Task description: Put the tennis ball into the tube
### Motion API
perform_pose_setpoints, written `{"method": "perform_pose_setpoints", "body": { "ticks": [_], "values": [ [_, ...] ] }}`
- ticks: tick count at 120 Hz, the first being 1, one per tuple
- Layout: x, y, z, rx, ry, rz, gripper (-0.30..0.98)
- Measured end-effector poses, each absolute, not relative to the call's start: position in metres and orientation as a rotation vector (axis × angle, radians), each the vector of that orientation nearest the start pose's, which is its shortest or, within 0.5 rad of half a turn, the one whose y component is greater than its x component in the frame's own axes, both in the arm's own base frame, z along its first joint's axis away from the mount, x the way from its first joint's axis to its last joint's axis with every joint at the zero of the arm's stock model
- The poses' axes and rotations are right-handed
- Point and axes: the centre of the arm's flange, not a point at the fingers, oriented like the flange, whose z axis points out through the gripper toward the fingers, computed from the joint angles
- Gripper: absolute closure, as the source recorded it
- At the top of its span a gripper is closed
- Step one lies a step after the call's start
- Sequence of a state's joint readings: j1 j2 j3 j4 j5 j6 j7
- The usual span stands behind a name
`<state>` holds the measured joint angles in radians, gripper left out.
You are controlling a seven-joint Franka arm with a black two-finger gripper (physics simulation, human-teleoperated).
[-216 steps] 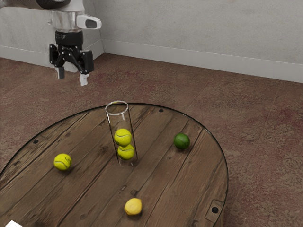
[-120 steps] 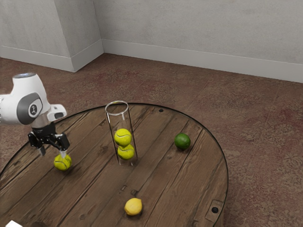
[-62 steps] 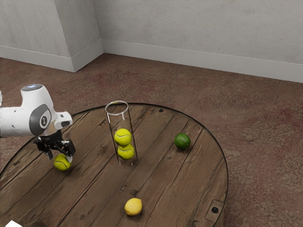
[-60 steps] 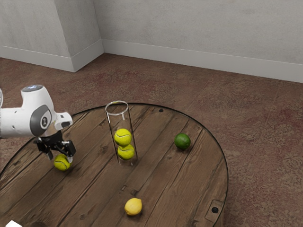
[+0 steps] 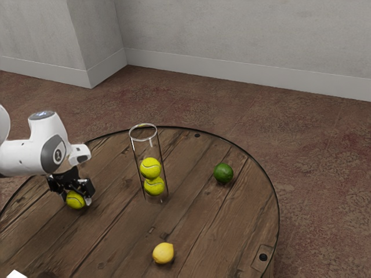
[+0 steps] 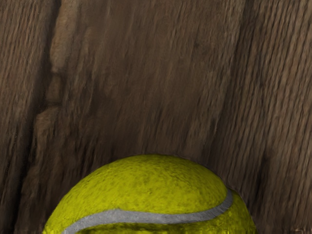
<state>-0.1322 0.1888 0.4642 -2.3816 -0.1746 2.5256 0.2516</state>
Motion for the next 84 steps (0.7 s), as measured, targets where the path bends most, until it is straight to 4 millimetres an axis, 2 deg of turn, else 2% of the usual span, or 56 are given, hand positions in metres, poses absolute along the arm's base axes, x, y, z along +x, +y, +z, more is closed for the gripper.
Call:
{"method": "perform_pose_setpoints", "body": {
  "ticks": [20,39,60,72,84],
  "values": [
    [0.470,0.165,0.249,-3.151,-0.324,0.024,0.02],
    [0.470,0.165,0.250,-3.153,-0.312,0.021,0.16],
    [0.472,0.162,0.252,-3.155,-0.291,0.011,0.24],
    [0.477,0.152,0.266,-3.164,-0.255,-0.034,0.28],
    [0.485,0.134,0.297,-3.179,-0.192,-0.133,0.33]
  ]
}}
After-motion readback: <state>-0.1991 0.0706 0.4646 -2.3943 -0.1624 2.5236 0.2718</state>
